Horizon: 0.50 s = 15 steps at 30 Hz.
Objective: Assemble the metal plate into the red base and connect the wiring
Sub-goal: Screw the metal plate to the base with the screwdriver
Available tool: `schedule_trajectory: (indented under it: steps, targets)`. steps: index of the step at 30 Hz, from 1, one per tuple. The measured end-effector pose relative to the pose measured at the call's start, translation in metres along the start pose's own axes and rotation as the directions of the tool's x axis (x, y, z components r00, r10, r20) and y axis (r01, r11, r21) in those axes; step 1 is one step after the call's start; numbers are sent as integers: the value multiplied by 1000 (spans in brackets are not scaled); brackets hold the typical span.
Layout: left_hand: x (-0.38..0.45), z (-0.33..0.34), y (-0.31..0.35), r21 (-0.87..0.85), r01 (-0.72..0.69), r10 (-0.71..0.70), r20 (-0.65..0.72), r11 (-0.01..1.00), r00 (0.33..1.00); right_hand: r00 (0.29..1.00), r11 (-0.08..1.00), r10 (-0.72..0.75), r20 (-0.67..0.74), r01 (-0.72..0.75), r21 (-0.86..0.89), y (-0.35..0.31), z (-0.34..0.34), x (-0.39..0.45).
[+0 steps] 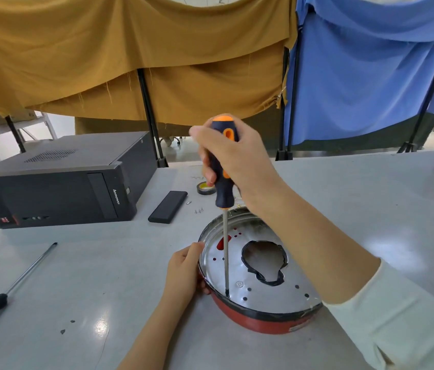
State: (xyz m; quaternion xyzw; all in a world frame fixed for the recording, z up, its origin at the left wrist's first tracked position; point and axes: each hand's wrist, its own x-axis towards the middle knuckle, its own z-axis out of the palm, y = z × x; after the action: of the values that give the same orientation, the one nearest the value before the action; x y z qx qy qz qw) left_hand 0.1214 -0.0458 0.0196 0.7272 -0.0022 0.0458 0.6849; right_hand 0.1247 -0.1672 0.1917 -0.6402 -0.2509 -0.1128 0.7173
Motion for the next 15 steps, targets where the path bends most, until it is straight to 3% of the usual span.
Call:
schedule_trajectory:
  steps: [3,5,7,10,12,13,15]
  targets:
    - [-1,0,0,-13,-2,2,1,1000,1000,908,976,95,408,-165,140,-8,-8,3]
    - [-1,1,0,-17,-3,3,-5,1000,1000,866,949,86,493,-221,223,-10,-5,0]
    - [-1,1,0,-15,-6,5,-12,1000,1000,898,949,102,429,-217,228,-9,-1,-2]
    - [-2,2,1,-5,-17,16,-19,1000,1000,1000,999,30,5,-30,14,1,11,-9]
    - [-2,2,2,-4,-18,18,-21,1000,1000,975,990,-76,-209,49,-133,4,16,-13]
    - [-2,1,2,-7,-16,16,-22,1000,1000,973,988,-89,-211,59,-144,4,14,-13]
    - [-2,1,1,-8,-11,11,-22,1000,1000,1000,999,-3,-19,2,-38,-2,7,-10]
